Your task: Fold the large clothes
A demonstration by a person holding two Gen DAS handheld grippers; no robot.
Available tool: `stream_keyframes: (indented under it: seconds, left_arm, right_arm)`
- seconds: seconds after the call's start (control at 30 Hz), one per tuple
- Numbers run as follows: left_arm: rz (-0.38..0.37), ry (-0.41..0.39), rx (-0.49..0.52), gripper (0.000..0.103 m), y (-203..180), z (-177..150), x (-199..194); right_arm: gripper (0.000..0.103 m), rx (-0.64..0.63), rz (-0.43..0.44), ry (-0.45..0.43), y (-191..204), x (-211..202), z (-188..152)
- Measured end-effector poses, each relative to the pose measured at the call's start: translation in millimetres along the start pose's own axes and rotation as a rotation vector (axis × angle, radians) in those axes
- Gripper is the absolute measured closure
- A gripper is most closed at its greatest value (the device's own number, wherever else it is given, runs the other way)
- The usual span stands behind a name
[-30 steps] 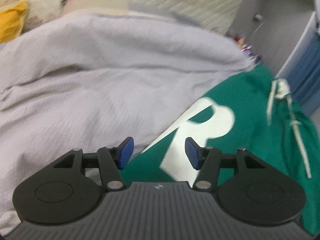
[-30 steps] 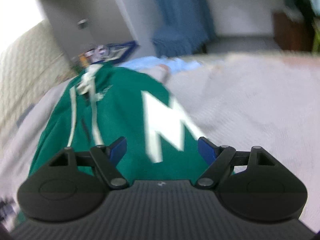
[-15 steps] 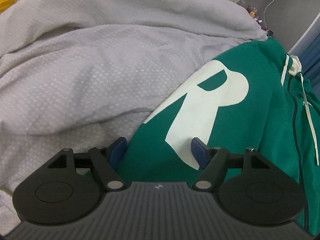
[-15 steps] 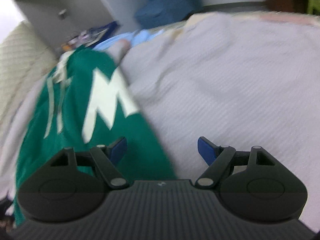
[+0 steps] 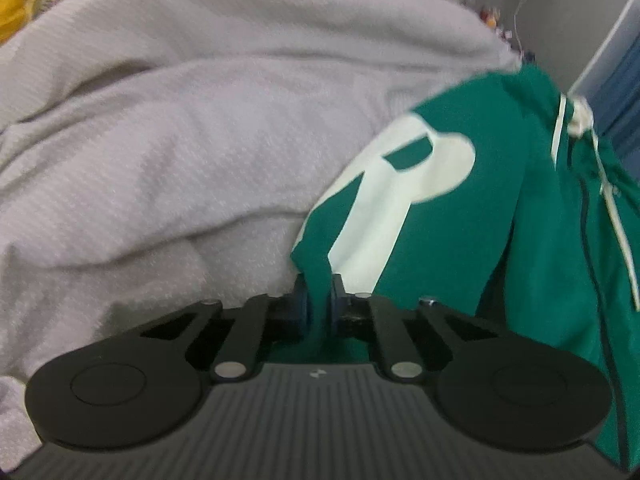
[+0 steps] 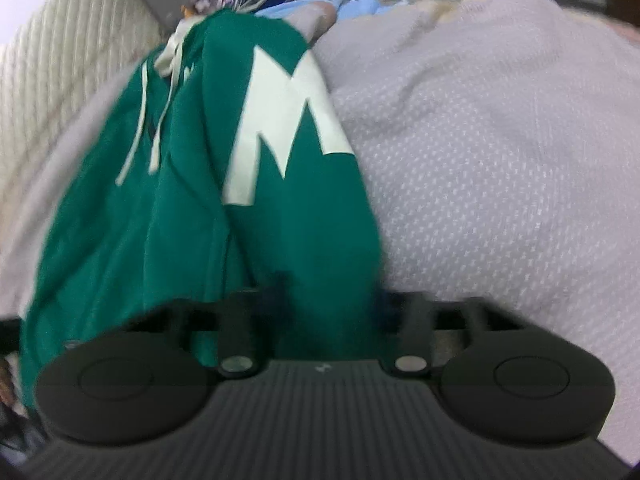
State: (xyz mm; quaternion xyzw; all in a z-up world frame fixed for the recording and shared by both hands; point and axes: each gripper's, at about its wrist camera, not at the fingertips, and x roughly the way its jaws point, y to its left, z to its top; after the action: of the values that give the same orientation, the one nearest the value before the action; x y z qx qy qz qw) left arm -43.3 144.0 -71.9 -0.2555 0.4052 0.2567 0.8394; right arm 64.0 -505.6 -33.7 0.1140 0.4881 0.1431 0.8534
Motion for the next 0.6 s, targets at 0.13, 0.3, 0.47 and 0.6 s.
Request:
stream_keyframes:
  seconds: [0.13,0.3,0.47,0.6]
  left_arm:
    - [-0.046,-0.082,-0.077,0.095,17.1,16.6,-24.8]
    - [-0.018,-0.246,-0.059,0.096,29.8,69.8,-68.2]
    - [0.044,-0.379,-0.043,0.096,27.3,155.6,-102.3]
    - [0.106,-0.467,-0.018,0.096,20.3,226.0,-109.3]
  right_arm:
    - [0.094,-0.002,-0.008,-0.123,5.8,-35.6,14.0]
    - [0.095,-0.025,-0.055,-0.260,0.2,-87.8,62.1]
    - [0.095,-0.032,-0.171,-0.384,-14.4,-127.7,140.6]
    - [0.095,-0.039,-0.300,-0.453,-22.2,-136.0,199.3]
